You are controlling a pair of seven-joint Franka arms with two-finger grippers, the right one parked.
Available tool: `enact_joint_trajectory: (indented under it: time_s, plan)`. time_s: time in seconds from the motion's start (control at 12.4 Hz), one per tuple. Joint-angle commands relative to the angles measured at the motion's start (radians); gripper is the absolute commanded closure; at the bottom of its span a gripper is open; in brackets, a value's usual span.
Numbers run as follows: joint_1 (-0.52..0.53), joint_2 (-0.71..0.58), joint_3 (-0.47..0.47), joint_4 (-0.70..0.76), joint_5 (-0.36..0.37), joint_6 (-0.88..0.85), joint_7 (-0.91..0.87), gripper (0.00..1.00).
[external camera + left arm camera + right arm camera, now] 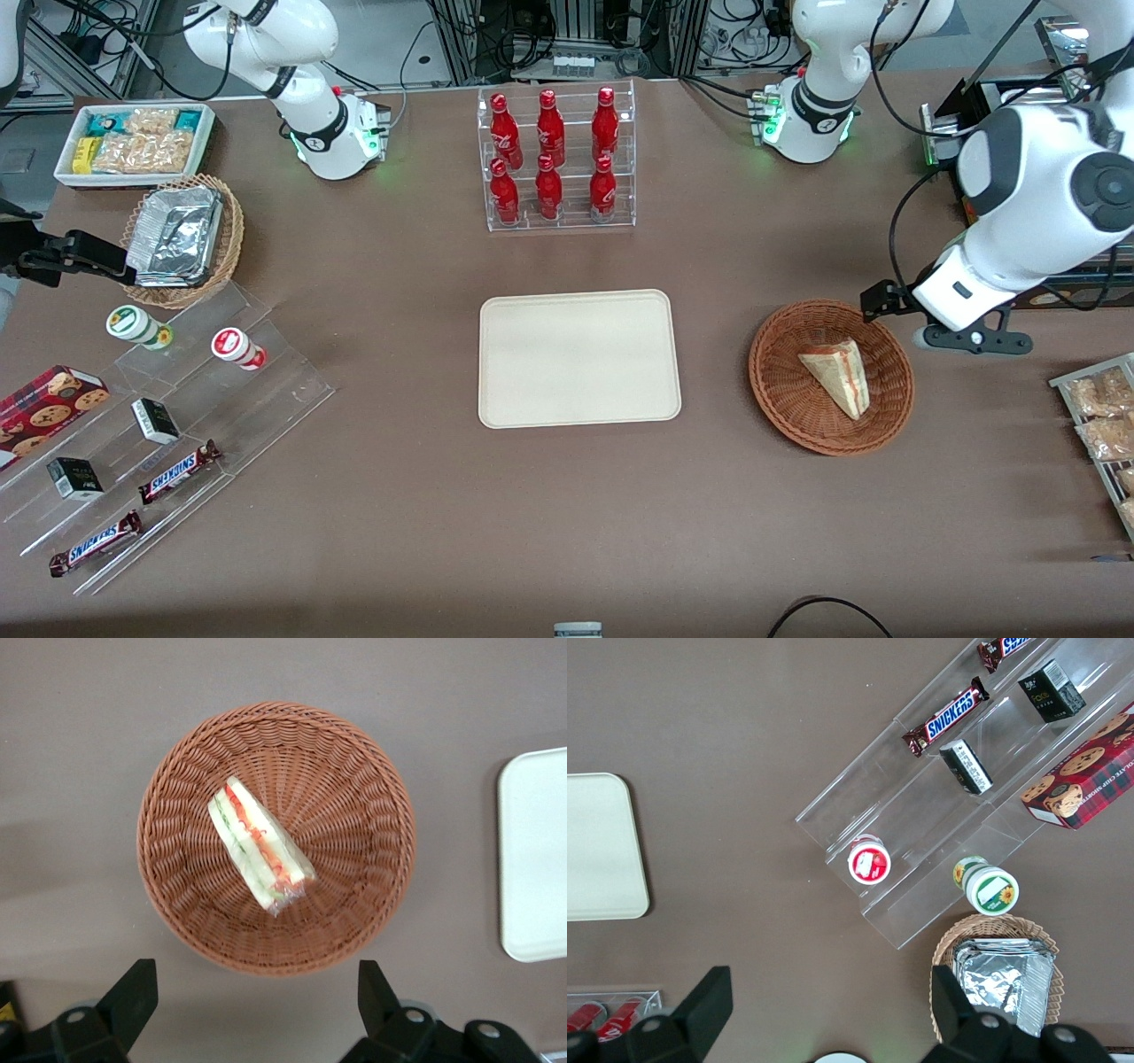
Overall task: Place sandwich from basket to tray
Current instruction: 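Move the open left gripper down over the wrapped sandwich in the basket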
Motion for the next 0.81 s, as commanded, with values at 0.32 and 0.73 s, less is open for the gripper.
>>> enact_joint_trajectory:
  time_s: [0.32,0.73]
  plan:
    - [0.007,0.013,-0.004,-0.176,0.018,0.279,-0.06,0.0]
    - [0.004,0.04,-0.006,-0.201,0.02,0.354,-0.441,0.0]
